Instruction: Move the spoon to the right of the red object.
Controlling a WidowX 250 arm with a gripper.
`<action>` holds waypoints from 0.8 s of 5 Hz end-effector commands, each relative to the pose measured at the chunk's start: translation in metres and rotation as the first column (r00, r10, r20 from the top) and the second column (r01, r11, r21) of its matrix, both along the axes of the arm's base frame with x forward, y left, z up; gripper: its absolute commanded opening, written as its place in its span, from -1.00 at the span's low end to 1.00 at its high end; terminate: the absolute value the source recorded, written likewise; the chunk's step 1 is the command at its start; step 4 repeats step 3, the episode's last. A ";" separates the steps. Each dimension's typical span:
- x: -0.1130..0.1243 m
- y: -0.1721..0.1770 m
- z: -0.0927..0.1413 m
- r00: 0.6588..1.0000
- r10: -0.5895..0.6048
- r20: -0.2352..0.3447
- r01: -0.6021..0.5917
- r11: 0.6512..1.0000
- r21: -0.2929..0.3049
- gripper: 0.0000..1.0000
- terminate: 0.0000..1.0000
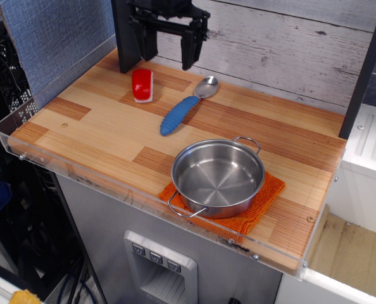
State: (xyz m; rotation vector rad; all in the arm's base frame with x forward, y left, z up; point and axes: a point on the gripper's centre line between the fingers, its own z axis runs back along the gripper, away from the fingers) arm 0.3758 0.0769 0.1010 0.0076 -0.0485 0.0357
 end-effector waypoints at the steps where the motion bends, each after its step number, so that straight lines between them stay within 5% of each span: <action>1: -0.012 0.004 0.040 0.994 -0.028 0.109 0.026 0.999 0.023 1.00 -1.00; 2: -0.012 0.004 0.040 0.994 -0.028 0.109 0.026 0.999 0.023 1.00 -1.00; 3: -0.012 0.004 0.040 0.994 -0.028 0.109 0.026 0.999 0.023 1.00 1.00; 4: -0.012 0.004 0.040 0.994 -0.028 0.109 0.026 0.999 0.023 1.00 1.00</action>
